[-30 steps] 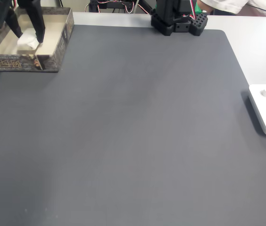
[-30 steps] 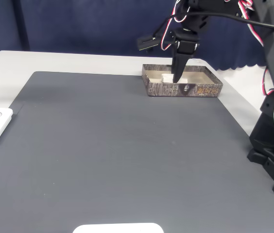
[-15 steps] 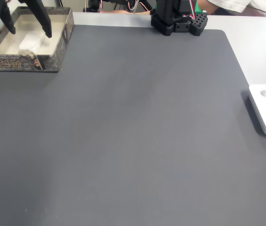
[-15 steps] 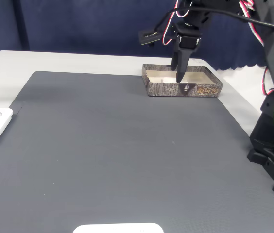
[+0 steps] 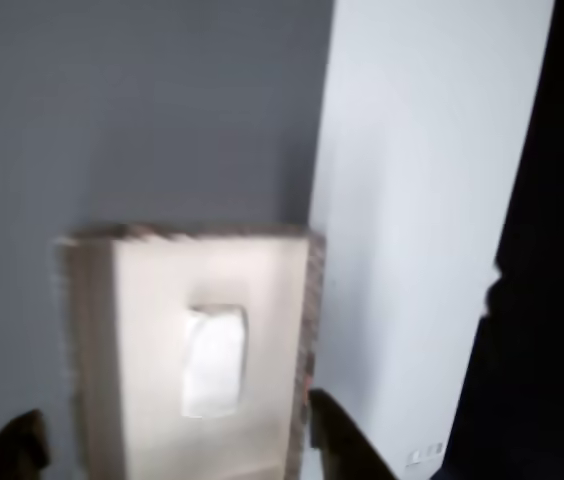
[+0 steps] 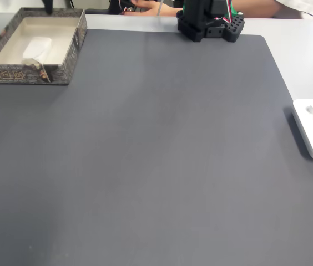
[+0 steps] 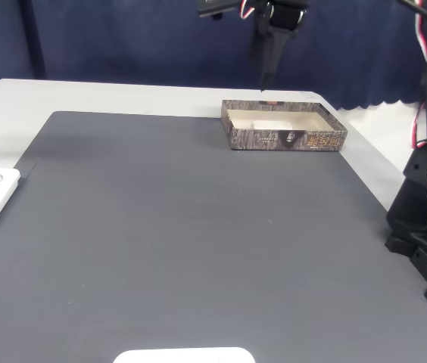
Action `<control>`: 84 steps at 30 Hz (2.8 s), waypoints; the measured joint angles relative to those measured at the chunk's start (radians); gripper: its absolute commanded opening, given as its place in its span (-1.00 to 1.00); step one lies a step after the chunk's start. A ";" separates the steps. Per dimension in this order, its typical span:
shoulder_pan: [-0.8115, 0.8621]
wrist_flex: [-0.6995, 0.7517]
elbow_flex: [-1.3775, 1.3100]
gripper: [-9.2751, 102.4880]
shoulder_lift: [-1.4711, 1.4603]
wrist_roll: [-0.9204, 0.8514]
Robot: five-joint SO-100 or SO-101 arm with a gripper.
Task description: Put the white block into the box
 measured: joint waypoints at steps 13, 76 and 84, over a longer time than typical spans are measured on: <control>-0.347 0.032 0.485 -0.86 0.390 -0.667; -1.163 -0.663 2.266 -0.86 2.069 -1.108; -1.163 -0.522 2.266 -0.86 2.132 -1.106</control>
